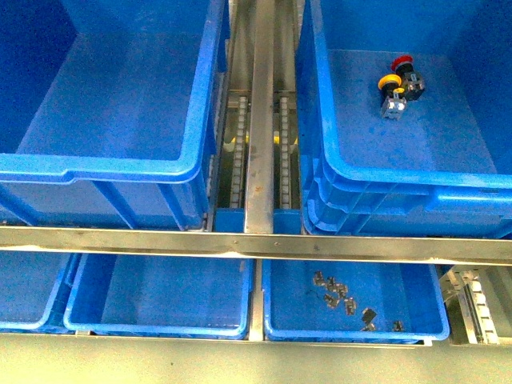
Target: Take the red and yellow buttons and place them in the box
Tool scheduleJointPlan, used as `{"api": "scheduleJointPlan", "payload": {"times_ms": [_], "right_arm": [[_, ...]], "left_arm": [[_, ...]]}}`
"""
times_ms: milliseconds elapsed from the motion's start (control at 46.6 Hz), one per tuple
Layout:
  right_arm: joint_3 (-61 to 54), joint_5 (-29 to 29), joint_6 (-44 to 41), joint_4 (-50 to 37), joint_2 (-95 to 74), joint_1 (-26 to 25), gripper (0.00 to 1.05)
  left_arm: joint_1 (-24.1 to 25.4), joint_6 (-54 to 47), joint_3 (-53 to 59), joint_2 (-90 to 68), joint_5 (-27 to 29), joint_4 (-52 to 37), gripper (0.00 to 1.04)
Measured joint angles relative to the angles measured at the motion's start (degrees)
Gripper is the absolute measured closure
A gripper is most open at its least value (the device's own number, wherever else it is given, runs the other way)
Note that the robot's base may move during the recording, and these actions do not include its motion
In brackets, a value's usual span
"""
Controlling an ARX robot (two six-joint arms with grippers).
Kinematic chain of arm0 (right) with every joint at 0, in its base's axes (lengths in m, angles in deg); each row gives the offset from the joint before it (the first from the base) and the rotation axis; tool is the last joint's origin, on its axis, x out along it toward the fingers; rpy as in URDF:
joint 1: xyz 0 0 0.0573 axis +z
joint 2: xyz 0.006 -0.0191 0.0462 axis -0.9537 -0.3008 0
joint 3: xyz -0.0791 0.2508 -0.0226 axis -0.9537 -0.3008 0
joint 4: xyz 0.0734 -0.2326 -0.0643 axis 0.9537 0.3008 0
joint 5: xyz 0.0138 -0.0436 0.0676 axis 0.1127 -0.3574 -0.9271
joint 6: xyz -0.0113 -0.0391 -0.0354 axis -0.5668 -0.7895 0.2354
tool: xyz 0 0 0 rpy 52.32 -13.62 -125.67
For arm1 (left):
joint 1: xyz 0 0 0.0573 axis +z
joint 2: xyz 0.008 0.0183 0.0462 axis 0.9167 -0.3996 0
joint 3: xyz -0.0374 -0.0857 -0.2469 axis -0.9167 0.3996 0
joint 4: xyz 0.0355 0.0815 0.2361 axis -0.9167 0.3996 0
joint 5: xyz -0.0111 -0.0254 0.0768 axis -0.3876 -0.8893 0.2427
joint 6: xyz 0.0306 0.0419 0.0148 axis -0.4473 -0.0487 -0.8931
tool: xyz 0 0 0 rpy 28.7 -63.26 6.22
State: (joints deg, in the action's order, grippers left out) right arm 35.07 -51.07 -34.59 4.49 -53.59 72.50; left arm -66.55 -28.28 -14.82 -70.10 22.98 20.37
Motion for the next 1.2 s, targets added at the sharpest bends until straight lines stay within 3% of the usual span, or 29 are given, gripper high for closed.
{"api": "scheduleJointPlan", "payload": {"times_ms": [644,1203], "right_arm": [[-0.4,0.0,0.0,21.9,24.4,0.0,1.01],[-0.4,0.0,0.0,34.6,37.4,0.0,1.01]], "left_arm": [[0.0,0.0,0.0,0.0,0.0,0.0,0.08],[0.0,0.0,0.0,0.0,0.0,0.0,0.08]]}}
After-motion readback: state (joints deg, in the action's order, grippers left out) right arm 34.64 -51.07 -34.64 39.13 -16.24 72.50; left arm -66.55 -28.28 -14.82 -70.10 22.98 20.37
